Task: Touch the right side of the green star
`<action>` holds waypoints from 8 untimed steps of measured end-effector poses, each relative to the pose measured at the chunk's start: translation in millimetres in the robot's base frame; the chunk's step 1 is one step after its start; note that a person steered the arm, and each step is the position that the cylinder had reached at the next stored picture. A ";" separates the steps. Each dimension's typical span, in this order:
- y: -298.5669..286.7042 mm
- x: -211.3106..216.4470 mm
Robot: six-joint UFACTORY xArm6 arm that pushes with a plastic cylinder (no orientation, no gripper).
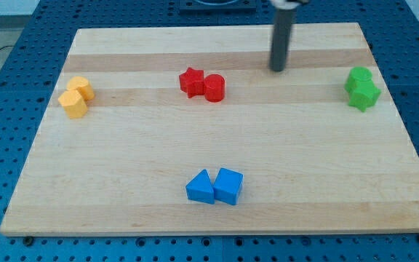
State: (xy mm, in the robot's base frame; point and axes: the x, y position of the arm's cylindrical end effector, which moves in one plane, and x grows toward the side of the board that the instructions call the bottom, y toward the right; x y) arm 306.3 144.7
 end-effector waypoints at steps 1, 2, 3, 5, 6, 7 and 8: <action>102.0 -24.2; 197.0 -25.7; 197.0 -25.7; 200.9 -15.4; 200.7 26.3; 200.7 101.0; 184.3 115.8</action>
State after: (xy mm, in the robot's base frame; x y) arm 422.1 329.0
